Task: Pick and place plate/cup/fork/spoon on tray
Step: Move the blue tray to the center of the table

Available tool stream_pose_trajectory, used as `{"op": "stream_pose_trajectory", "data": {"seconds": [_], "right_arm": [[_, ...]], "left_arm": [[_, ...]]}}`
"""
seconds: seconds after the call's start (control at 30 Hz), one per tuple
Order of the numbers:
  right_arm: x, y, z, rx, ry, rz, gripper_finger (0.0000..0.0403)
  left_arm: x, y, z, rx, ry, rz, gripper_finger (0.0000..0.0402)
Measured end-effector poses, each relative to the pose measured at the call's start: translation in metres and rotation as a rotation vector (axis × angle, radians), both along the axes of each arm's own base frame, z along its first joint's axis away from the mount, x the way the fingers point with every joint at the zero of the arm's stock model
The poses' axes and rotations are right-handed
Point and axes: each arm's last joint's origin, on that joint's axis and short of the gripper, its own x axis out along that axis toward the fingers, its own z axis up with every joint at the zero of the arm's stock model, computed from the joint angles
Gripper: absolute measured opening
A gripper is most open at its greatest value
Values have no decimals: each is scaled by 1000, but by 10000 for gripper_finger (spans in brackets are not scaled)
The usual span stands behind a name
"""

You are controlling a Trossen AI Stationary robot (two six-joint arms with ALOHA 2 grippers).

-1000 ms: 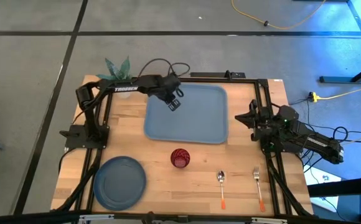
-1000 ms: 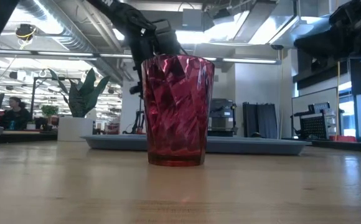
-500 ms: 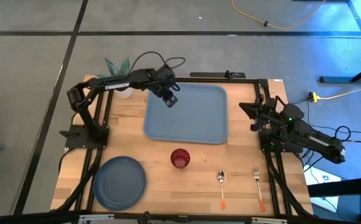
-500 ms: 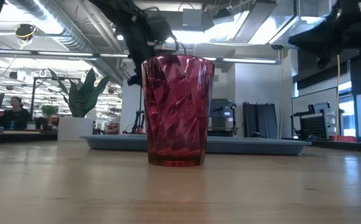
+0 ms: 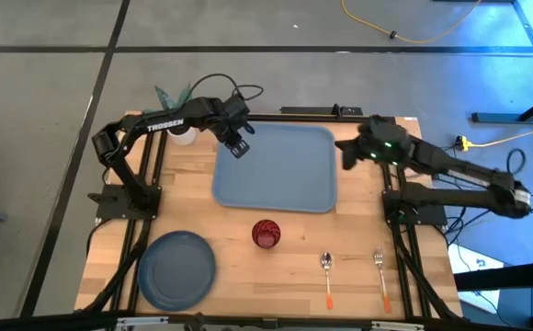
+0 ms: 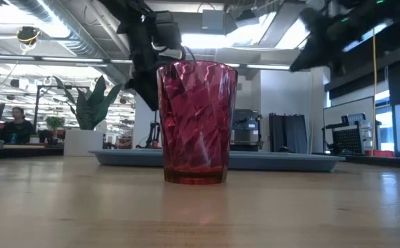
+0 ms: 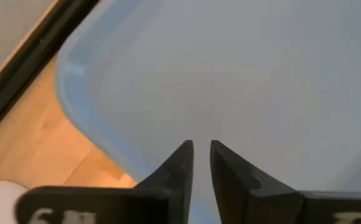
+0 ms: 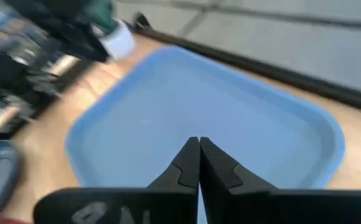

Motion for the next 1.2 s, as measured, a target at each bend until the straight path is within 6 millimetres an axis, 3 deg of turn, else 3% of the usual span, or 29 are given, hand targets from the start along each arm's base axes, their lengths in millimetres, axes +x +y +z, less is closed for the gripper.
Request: {"op": "stream_pose_trajectory", "data": {"seconds": [0.1, 0.2, 0.47, 0.73, 0.87, 1.03, 1.2], "right_arm": [[21, -15, -6, 67, 64, -1, 4], [40, -29, -21, 128, 143, 30, 4], [75, -64, -54, 220, 284, 62, 3], [102, -82, -89, 277, 375, 84, 3], [113, -86, -105, 336, 397, 148, 3], [126, -91, -109, 312, 418, 313, 3], [131, -95, -96, 259, 562, 457, 3]], "left_arm": [[-1, 4, -2, -3, 4, 10, 7], [0, 7, -10, -17, 31, -9, 3], [20, 15, -51, -71, 91, -114, 1], [27, 24, -76, -68, 125, -135, 0], [30, 25, -86, -75, 140, -226, 0], [33, 25, -93, -112, 114, -361, 0], [32, 25, -94, -96, 121, -474, 0]]}}
